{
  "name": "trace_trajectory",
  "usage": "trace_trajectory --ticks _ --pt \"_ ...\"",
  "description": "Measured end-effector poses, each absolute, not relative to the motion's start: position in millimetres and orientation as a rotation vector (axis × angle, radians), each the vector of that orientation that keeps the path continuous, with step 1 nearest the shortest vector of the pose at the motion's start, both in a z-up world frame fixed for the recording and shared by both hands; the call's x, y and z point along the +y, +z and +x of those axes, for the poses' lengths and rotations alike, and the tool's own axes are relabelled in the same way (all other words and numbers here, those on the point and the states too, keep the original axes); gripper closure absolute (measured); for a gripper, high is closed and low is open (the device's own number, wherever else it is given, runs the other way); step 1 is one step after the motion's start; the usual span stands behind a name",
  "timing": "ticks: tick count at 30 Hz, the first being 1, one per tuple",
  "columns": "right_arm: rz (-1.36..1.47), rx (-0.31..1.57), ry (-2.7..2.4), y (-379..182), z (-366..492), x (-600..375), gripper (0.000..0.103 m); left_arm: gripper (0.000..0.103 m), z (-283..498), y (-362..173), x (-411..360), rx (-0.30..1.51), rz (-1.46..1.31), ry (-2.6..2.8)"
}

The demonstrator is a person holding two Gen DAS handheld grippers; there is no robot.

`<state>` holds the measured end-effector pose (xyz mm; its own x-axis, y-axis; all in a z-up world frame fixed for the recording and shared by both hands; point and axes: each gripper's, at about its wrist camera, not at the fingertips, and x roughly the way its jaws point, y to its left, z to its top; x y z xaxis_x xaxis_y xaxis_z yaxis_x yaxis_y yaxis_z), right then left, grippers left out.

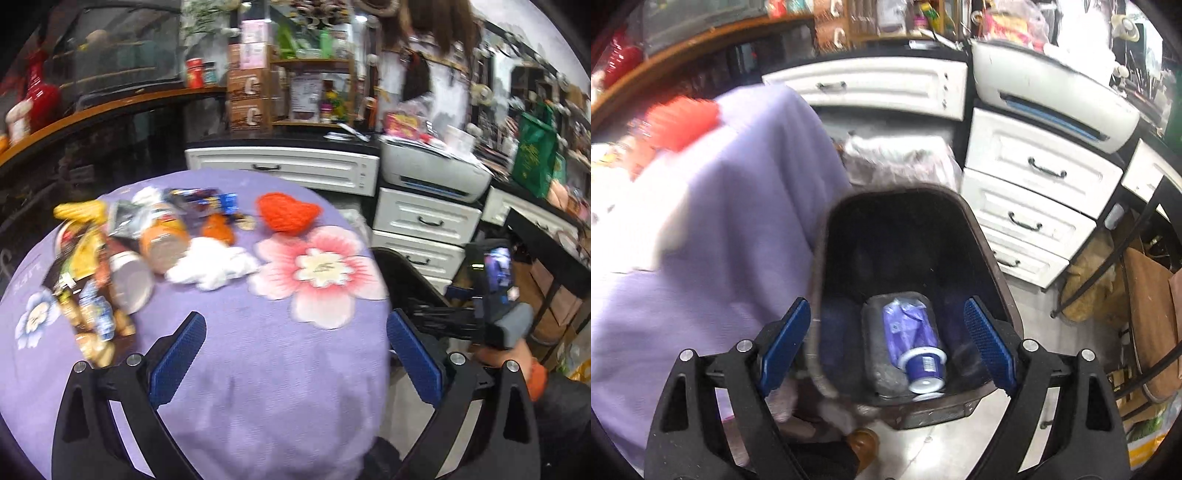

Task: Collect trash
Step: 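Lower the blue cup into the black bin and open the right tool, then grasp the brown potato-chip bag by its edge with the left tool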

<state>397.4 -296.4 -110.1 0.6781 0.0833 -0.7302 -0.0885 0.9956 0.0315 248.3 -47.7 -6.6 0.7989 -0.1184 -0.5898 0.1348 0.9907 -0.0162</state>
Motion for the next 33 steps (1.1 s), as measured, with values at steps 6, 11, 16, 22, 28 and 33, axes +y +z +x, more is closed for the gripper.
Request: trace_trajectory --ticks 6,11,16,22,28,33 --pt "-0.042 0.725 0.152 -72.3 366.3 -269.2 0.018 0.006 242.9 0.3 16.6 0.611 0.01 -0.03" --pt "-0.055 0.675 0.196 -46.7 349.4 -243.8 0.018 0.006 251.3 -6.1 62.9 0.657 -0.021 0.106" --pt "-0.067 0.644 0.244 -28.6 335.7 -225.7 0.018 0.006 272.4 -21.6 79.9 0.752 -0.03 0.126" --pt "-0.095 0.615 0.285 -13.1 317.6 -206.0 0.018 0.006 295.3 -33.0 84.7 0.806 -0.051 0.149" --pt "-0.092 0.61 0.3 -10.1 311.1 -197.2 0.018 0.007 308.0 -42.1 98.1 0.839 -0.12 0.176" --pt "-0.094 0.615 0.308 -12.0 312.0 -192.6 0.018 0.037 301.7 -41.2 104.3 0.829 -0.151 0.164"
